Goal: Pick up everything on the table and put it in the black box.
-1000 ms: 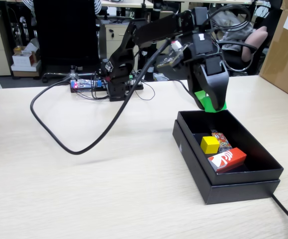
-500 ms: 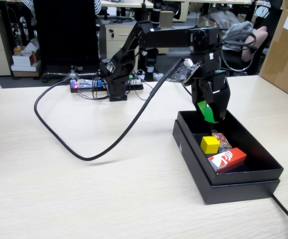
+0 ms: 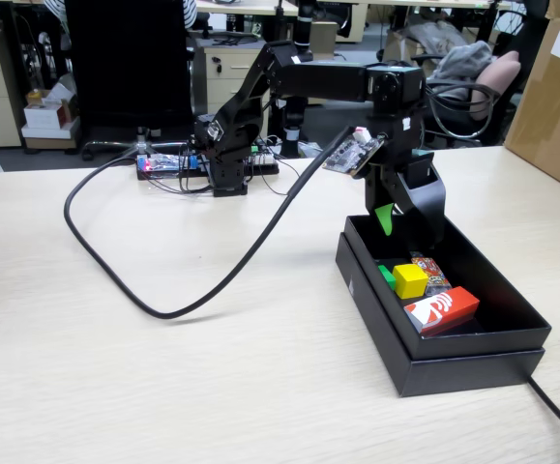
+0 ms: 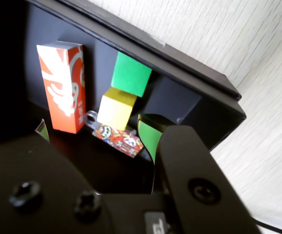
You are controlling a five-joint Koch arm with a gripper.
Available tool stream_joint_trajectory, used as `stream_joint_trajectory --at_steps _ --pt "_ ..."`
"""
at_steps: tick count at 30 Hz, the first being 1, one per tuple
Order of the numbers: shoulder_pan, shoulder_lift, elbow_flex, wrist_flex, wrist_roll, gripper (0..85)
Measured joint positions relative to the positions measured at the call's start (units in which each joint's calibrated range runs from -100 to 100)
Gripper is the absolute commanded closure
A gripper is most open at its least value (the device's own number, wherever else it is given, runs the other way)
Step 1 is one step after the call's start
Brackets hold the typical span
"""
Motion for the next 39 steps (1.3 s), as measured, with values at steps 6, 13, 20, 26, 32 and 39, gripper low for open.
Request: stream_joint_trajectory --at_steps 6,13,20,26,32,39 --pt "-2.4 -1.5 0.0 0.0 -0.6 44.7" --pt "-7.1 -8.7 -4.7 5.7 -2.7 44.7" --pt "-11.0 -16.8 -18.3 14.0 -4.7 44.6" --pt "-12.9 -25.1 -28.0 19.2 -5.9 44.6" --pt "-14.0 -38.9 -47.9 26.9 -6.5 44.7" --pt "-14.8 -59.8 -71.0 36.8 -7.2 44.6"
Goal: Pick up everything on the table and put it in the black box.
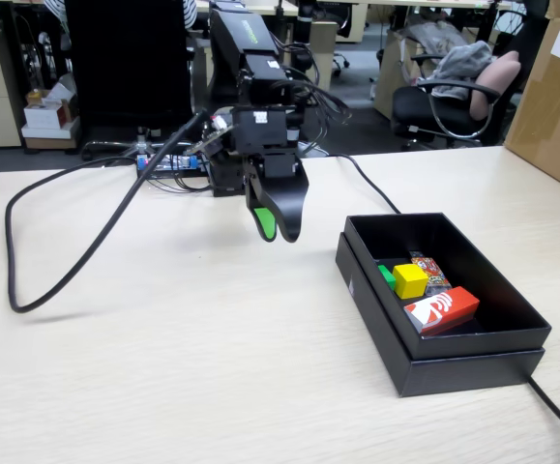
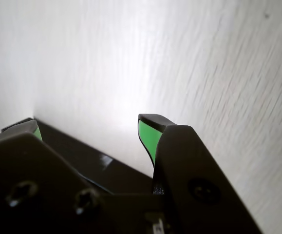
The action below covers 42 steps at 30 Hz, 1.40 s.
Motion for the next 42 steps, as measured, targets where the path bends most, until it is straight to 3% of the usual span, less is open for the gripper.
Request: stream_joint_trajectory --at_steps 6,12,26,35,42 --pt "-1.4 -19.0 -35.0 17.3 -1.2 43.9" --pt "-1.5 -23.9 -44.7 27.2 -2.5 41.1" --pt "-0.6 -27.7 -55.6 39.9 -2.7 36.7" --pt "-0.6 -27.5 -56.4 41.4 1.8 36.7" --pt "-0.5 -27.5 -56.8 41.8 2.4 36.7"
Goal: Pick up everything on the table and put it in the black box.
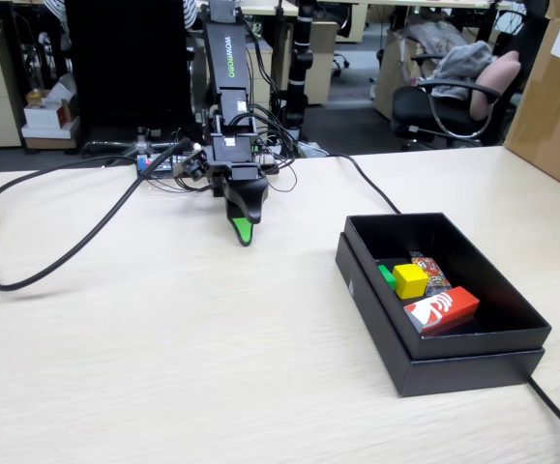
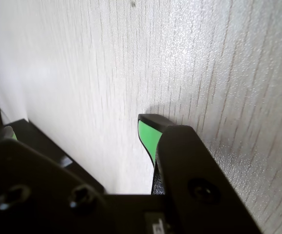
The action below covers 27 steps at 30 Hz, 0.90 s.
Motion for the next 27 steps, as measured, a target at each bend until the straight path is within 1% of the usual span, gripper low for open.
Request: stream_joint_trajectory --at_steps 27 --pt "0.0 0.0 -1.4 1.9 0.0 36.7"
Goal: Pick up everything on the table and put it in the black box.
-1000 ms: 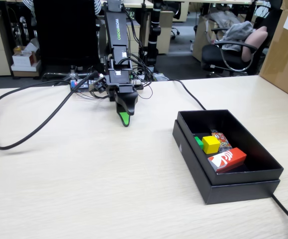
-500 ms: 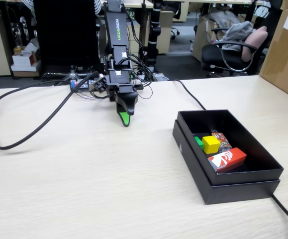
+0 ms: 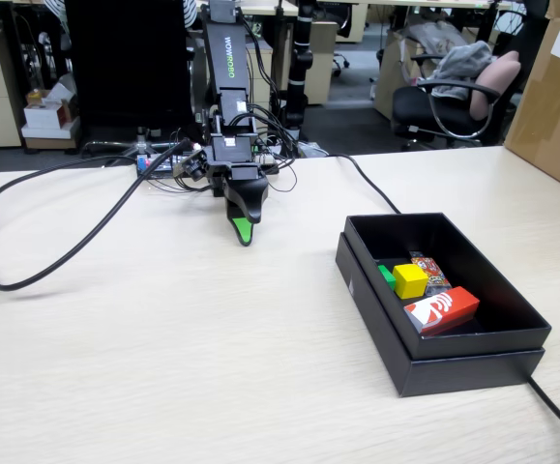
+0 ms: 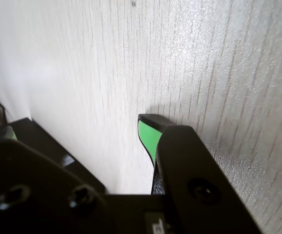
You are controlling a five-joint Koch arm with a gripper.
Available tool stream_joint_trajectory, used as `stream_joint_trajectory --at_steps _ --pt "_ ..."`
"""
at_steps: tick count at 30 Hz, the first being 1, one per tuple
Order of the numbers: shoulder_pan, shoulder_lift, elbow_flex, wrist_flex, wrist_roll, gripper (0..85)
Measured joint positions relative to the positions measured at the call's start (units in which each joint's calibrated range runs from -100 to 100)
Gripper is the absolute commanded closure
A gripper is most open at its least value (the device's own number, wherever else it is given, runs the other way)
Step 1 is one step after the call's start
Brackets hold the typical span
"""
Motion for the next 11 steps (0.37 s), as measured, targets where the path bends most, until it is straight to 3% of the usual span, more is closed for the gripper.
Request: stream_joint_trajectory --at_steps 11 --pt "-0.1 -5.2 -5.4 4.9 0.0 36.7"
